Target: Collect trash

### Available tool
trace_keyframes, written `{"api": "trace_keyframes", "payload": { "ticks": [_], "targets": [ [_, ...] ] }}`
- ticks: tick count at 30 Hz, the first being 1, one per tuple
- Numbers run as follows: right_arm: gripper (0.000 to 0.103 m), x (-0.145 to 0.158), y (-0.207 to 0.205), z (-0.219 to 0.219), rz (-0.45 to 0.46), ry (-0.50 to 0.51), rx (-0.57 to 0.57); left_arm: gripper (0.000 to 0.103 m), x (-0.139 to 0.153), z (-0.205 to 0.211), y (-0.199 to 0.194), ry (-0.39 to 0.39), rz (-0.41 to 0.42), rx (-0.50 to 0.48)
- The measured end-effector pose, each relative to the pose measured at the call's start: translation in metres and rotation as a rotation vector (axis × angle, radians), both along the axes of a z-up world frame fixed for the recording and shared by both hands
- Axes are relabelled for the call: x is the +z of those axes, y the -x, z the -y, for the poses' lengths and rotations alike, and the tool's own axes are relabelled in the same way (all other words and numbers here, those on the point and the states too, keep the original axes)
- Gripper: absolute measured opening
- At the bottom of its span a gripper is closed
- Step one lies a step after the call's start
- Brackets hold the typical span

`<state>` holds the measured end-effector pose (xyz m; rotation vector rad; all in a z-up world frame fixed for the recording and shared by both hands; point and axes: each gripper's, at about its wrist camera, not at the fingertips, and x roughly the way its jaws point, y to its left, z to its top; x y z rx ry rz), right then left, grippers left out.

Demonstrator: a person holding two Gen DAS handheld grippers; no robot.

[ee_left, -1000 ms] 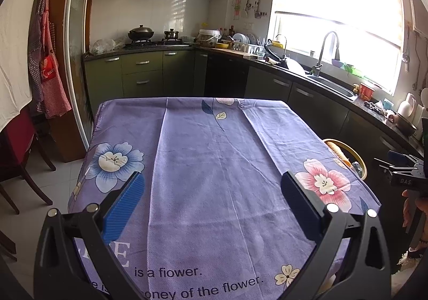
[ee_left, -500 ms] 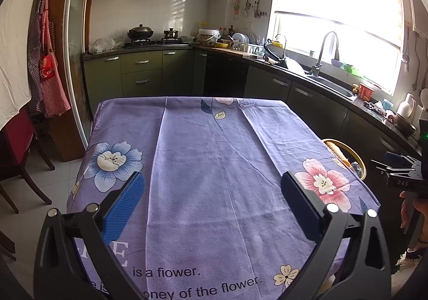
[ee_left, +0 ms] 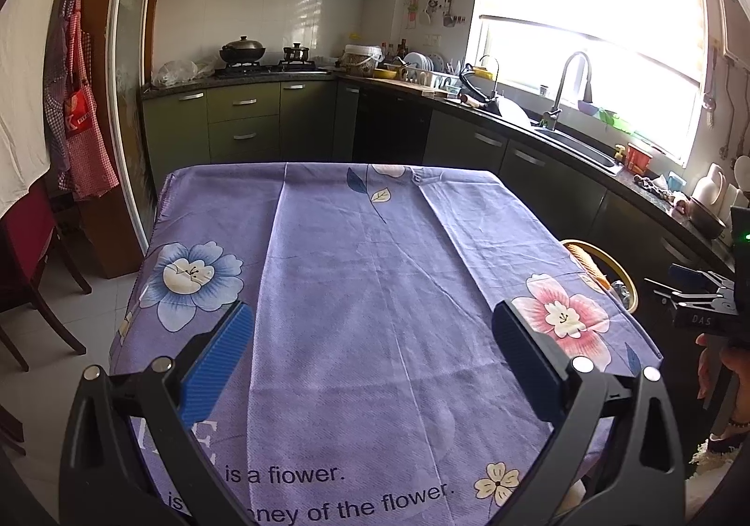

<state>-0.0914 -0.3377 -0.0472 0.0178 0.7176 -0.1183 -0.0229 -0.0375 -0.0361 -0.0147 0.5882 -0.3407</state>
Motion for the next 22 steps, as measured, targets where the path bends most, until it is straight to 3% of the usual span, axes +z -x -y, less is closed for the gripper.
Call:
{"api": "trace_keyframes", "payload": {
  "ticks": [10,17,22],
  "targets": [
    [0.098,-0.003,-0.003,0.002,-0.009,-0.016,0.016,0.097,-0.003,0.002,-0.004,0.067,-0.036,-0.04],
    [0.098,-0.004,-0.013,0.002,-0.024,-0.007,0.031,0.097,-0.002,0.002,-0.018,-0.029,-0.027,0.022],
    [0.098,-0.008,-0.053,0.009,-0.059,-0.021,0.066,0.097,-0.009,0.001,-0.054,-0.089,-0.038,0.049]
  ]
}}
